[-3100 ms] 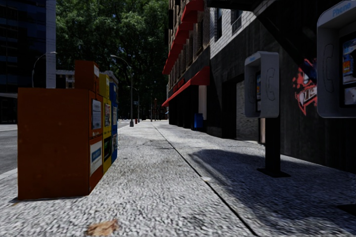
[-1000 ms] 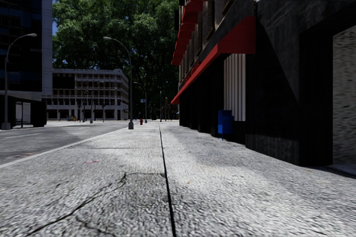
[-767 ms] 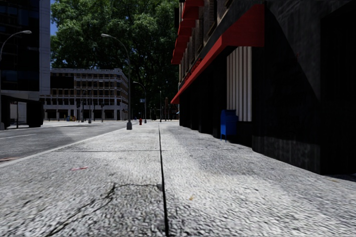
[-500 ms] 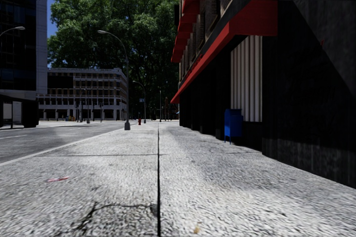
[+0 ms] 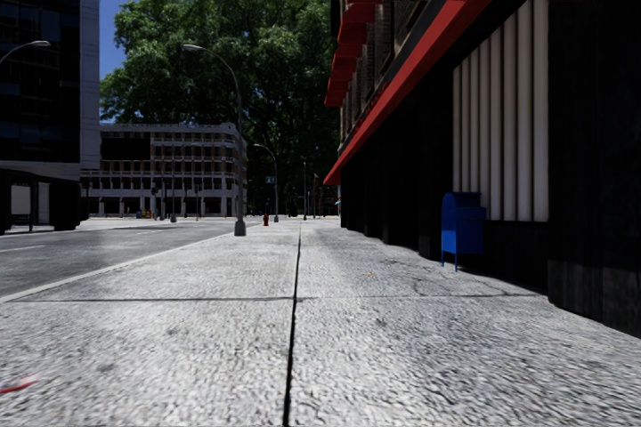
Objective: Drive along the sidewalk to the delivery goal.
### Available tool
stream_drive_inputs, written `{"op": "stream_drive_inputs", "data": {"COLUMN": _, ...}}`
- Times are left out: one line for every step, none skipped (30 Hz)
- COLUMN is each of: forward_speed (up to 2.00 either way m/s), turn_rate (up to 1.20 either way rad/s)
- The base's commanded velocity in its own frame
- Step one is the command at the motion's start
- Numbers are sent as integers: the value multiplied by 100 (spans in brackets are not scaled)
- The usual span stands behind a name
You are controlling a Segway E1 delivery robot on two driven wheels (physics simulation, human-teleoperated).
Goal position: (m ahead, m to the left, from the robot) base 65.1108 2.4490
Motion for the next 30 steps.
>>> {"op": "stream_drive_inputs", "data": {"forward_speed": 200, "turn_rate": 0}}
{"op": "stream_drive_inputs", "data": {"forward_speed": 200, "turn_rate": 0}}
{"op": "stream_drive_inputs", "data": {"forward_speed": 200, "turn_rate": 0}}
{"op": "stream_drive_inputs", "data": {"forward_speed": 200, "turn_rate": 0}}
{"op": "stream_drive_inputs", "data": {"forward_speed": 200, "turn_rate": 0}}
{"op": "stream_drive_inputs", "data": {"forward_speed": 200, "turn_rate": 0}}
{"op": "stream_drive_inputs", "data": {"forward_speed": 200, "turn_rate": 0}}
{"op": "stream_drive_inputs", "data": {"forward_speed": 200, "turn_rate": 0}}
{"op": "stream_drive_inputs", "data": {"forward_speed": 200, "turn_rate": 0}}
{"op": "stream_drive_inputs", "data": {"forward_speed": 200, "turn_rate": 0}}
{"op": "stream_drive_inputs", "data": {"forward_speed": 200, "turn_rate": 0}}
{"op": "stream_drive_inputs", "data": {"forward_speed": 200, "turn_rate": 0}}
{"op": "stream_drive_inputs", "data": {"forward_speed": 200, "turn_rate": 0}}
{"op": "stream_drive_inputs", "data": {"forward_speed": 200, "turn_rate": 0}}
{"op": "stream_drive_inputs", "data": {"forward_speed": 200, "turn_rate": 0}}
{"op": "stream_drive_inputs", "data": {"forward_speed": 200, "turn_rate": 0}}
{"op": "stream_drive_inputs", "data": {"forward_speed": 200, "turn_rate": 0}}
{"op": "stream_drive_inputs", "data": {"forward_speed": 200, "turn_rate": 0}}
{"op": "stream_drive_inputs", "data": {"forward_speed": 200, "turn_rate": 0}}
{"op": "stream_drive_inputs", "data": {"forward_speed": 200, "turn_rate": 17}}
{"op": "stream_drive_inputs", "data": {"forward_speed": 200, "turn_rate": 17}}
{"op": "stream_drive_inputs", "data": {"forward_speed": 200, "turn_rate": 32}}
{"op": "stream_drive_inputs", "data": {"forward_speed": 200, "turn_rate": 38}}
{"op": "stream_drive_inputs", "data": {"forward_speed": 200, "turn_rate": 40}}
{"op": "stream_drive_inputs", "data": {"forward_speed": 200, "turn_rate": 40}}
{"op": "stream_drive_inputs", "data": {"forward_speed": 200, "turn_rate": 40}}
{"op": "stream_drive_inputs", "data": {"forward_speed": 200, "turn_rate": 38}}
{"op": "stream_drive_inputs", "data": {"forward_speed": 200, "turn_rate": 30}}
{"op": "stream_drive_inputs", "data": {"forward_speed": 200, "turn_rate": 30}}
{"op": "stream_drive_inputs", "data": {"forward_speed": 200, "turn_rate": 24}}
